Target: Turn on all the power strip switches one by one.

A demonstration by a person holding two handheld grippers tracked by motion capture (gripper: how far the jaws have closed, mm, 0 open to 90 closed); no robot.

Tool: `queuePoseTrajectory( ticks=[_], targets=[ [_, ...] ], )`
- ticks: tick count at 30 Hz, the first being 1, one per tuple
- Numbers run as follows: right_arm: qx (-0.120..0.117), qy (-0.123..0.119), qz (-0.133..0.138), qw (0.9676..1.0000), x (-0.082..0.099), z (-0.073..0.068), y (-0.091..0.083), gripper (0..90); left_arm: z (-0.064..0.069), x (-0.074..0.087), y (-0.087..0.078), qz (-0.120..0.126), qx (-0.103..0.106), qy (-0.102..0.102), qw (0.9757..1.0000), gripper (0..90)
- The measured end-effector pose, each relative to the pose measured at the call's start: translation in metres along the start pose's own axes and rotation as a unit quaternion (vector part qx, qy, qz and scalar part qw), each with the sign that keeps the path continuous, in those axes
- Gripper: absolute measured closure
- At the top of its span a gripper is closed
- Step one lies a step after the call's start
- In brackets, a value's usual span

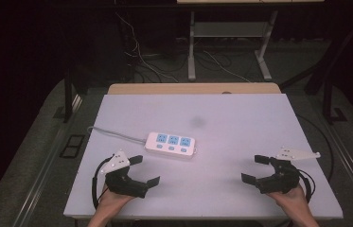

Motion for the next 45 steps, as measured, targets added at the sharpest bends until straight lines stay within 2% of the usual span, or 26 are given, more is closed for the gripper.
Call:
queuePoseTrajectory(
  ticks=[18, 31, 45],
  targets=[
    [-0.006, -0.003, -0.02, 0.9998, 0.006, -0.002, 0.004, 0.4, -0.002, 0.002, 0.003, -0.011, -0.005, 0.001, 0.9999, 0.0],
    [-0.006, -0.001, -0.021, 0.9998, 0.008, -0.001, 0.002, 0.3, 0.0, 0.008, 0.01, -0.047, -0.008, 0.005, 0.9989, 0.0],
    [-0.004, -0.003, -0.022, 0.9997, 0.008, 0.0, 0.001, 0.4, 0.001, 0.001, 0.008, -0.087, -0.005, 0.014, 0.9961, 0.0]
  ],
)
Point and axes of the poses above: each handheld gripper's, and its own axes: y roughly forward along the jaws, x roughly out of its underside, z roughly to its right, the point moved 8 cm from there along y, roughly forward along the jaws, and after that the axes turned 12 degrees about -y, right-handed, at the moved point
